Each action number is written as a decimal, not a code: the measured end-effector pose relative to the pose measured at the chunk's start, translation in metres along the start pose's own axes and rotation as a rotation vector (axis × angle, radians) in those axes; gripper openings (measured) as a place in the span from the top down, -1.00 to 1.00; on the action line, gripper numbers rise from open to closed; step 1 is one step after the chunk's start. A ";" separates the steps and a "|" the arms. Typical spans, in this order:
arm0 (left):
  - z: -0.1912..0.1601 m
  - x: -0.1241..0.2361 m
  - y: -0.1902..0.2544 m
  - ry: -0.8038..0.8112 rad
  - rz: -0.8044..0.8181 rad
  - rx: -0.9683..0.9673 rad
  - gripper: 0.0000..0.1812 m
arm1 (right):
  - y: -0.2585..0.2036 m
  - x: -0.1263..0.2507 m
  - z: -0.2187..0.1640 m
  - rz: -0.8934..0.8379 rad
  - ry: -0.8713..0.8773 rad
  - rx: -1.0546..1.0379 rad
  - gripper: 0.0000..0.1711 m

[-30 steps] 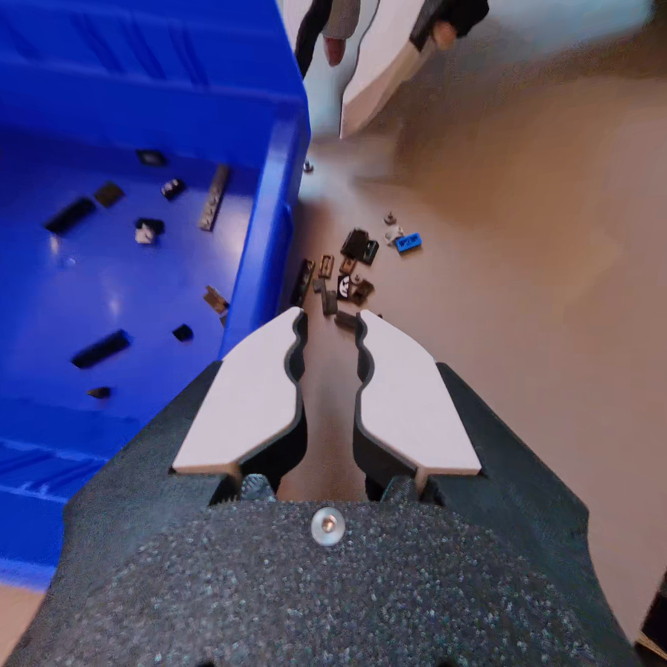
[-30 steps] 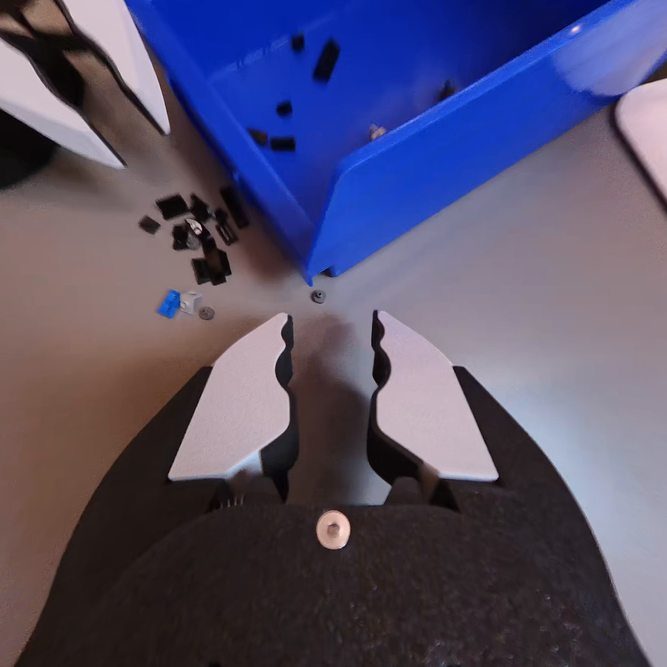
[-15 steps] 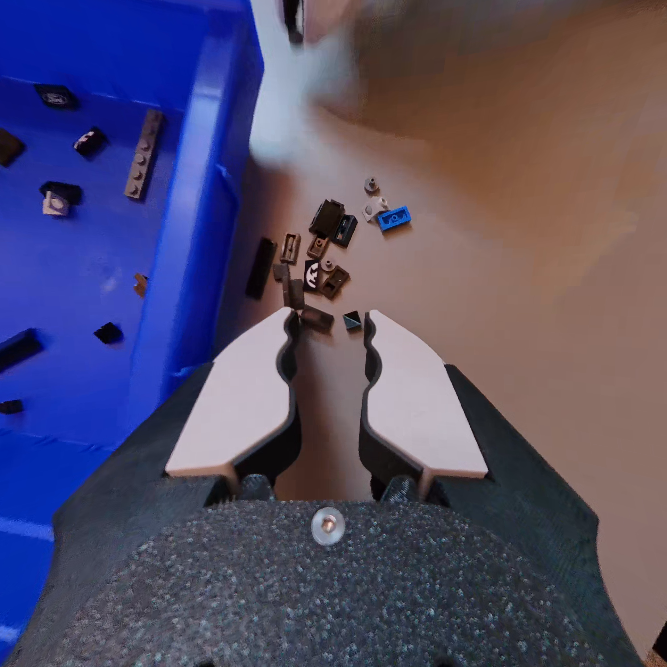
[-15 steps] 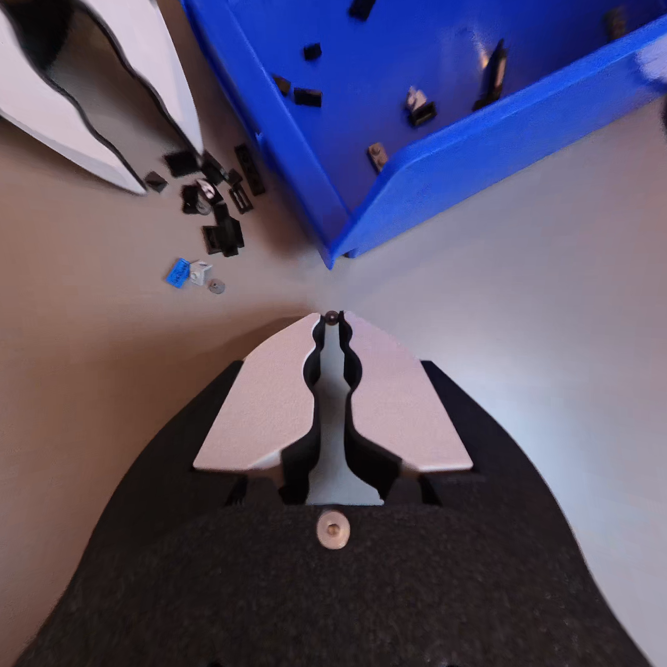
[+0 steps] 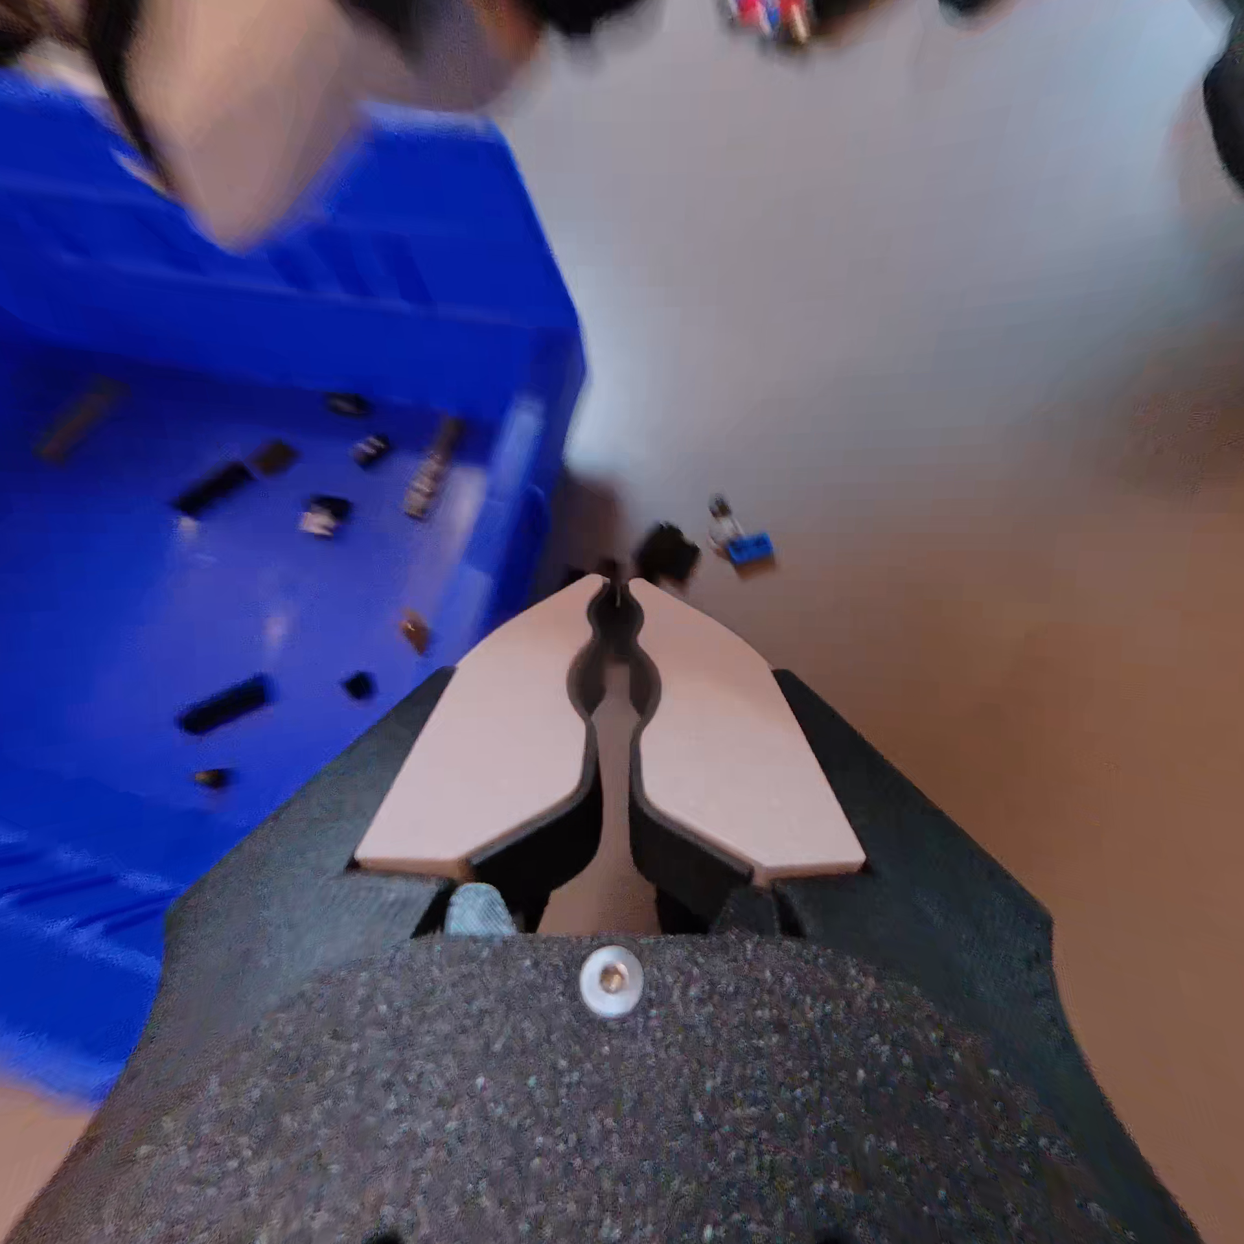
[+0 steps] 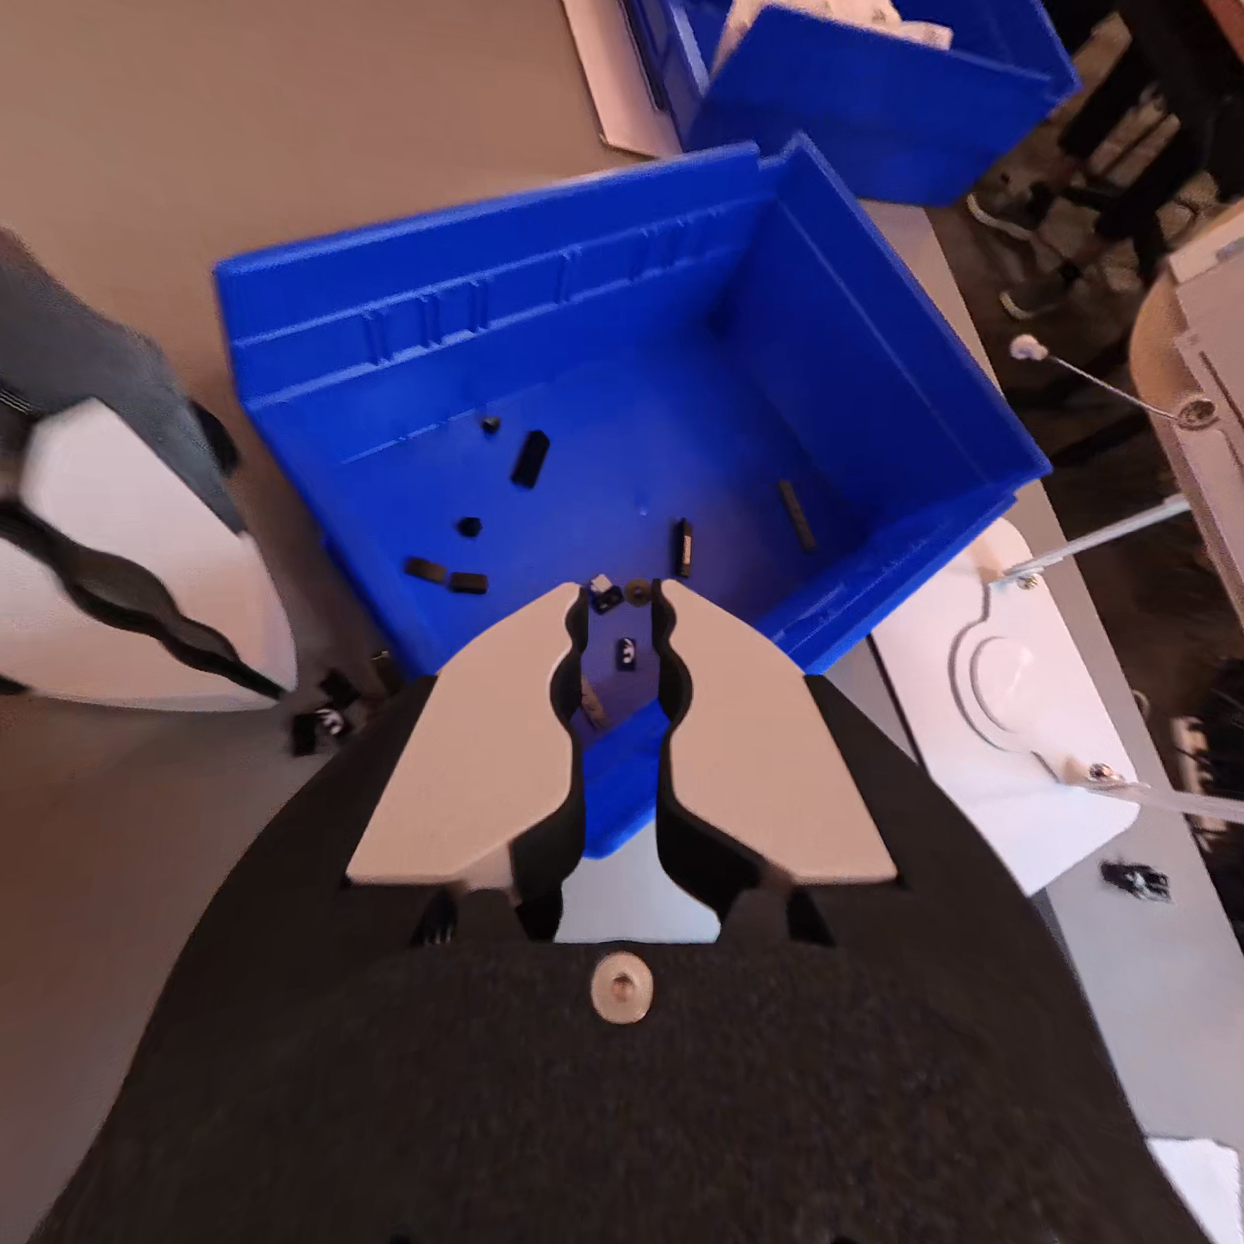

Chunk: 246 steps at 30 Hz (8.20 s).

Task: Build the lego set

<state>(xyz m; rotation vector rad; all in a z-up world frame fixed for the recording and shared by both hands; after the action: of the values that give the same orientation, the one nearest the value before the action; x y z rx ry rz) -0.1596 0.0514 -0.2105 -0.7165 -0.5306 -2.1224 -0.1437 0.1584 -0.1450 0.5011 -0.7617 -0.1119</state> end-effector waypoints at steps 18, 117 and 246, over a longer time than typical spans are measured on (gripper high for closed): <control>0.043 0.018 -0.051 0.226 0.292 0.075 0.89 | -0.019 0.008 -0.027 -0.039 -0.021 0.010 0.47; -0.119 0.267 0.179 0.389 0.328 0.173 0.63 | -0.304 0.276 -0.066 -0.157 0.373 -0.494 0.48; 0.104 0.281 0.194 0.225 -0.120 0.819 0.51 | 0.007 0.422 0.036 -0.179 0.300 -0.536 0.44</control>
<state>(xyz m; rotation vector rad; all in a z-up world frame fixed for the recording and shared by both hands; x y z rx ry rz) -0.1141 -0.1593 0.0737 0.0181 -1.2266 -1.8153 0.1363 0.0346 0.1473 0.0687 -0.3674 -0.3875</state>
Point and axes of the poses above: each gripper's, where its closed fingertips meet, x back along the fingers, z out of its top, y = z × x across the jaws, the point moved 3 cm from there along x, back along the fingers, and after that the axes turned 15 degrees about x, right-handed, at the moved point
